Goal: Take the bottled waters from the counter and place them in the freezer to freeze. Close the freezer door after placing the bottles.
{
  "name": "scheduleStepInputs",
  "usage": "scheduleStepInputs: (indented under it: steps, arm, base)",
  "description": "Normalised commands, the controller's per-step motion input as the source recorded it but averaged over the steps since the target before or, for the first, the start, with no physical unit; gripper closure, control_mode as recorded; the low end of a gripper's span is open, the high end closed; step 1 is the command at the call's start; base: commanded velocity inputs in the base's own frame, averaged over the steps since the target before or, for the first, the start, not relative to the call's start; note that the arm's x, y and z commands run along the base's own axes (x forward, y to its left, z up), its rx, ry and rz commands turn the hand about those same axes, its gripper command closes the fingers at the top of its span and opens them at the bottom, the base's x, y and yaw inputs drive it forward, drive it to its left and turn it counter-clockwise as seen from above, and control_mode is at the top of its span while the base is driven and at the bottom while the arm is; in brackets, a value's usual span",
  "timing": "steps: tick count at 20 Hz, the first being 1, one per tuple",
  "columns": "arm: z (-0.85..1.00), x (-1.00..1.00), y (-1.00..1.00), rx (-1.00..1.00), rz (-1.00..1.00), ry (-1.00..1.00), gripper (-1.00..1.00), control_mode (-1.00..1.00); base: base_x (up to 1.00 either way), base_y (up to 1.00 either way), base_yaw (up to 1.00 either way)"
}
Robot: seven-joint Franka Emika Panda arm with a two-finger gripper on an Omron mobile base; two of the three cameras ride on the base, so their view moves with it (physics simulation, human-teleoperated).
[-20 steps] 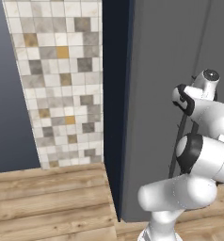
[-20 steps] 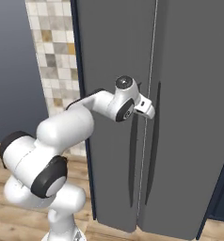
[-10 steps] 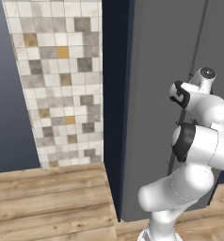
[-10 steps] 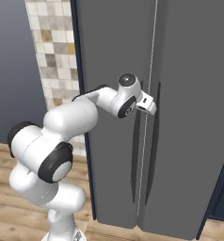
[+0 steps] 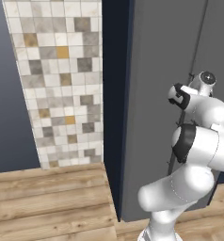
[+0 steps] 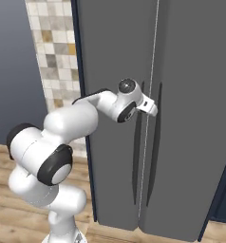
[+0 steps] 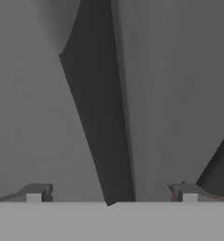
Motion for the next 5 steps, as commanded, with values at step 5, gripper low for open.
scheduleStepInputs:
  steps: [5]
  arm:
    - [0.0, 0.3, 0.0, 0.0, 0.0, 0.0, -1.0, -1.0]
  base:
    - [0.0, 0.0, 0.0]
